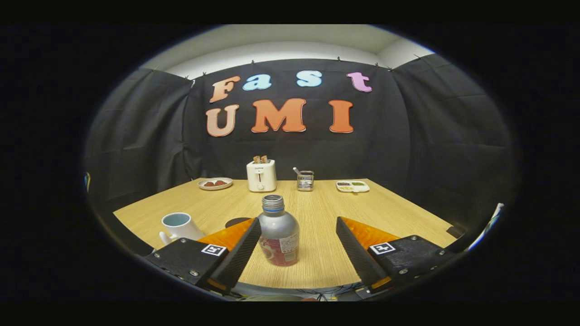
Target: Take the bottle from table, then pour the juice into the cup, finally place the bottle on the coaster
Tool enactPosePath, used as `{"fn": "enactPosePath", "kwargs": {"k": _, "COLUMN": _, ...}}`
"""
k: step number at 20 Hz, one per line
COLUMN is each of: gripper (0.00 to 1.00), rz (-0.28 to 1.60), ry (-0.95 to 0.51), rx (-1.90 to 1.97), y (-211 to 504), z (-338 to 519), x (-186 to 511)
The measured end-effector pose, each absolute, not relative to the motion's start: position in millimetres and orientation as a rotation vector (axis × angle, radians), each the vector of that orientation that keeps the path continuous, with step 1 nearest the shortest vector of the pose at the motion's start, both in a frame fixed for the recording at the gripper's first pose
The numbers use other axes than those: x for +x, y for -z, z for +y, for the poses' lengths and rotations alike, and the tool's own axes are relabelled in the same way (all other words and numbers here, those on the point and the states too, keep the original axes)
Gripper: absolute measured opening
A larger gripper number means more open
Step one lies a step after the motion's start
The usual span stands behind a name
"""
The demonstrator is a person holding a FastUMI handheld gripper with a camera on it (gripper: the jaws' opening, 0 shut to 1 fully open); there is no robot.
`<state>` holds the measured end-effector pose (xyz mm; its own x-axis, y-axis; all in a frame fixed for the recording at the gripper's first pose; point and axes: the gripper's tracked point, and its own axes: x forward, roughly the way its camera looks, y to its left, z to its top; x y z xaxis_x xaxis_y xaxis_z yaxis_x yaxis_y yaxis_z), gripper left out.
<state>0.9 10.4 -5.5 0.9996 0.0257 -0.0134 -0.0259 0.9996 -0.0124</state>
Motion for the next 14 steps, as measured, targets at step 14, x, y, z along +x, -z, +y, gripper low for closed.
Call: {"fn": "enactPosePath", "kwargs": {"k": 14, "gripper": 0.99, "rz": 0.024, "ry": -0.062, "rx": -0.008, "y": 13, "z": 25, "x": 7}}
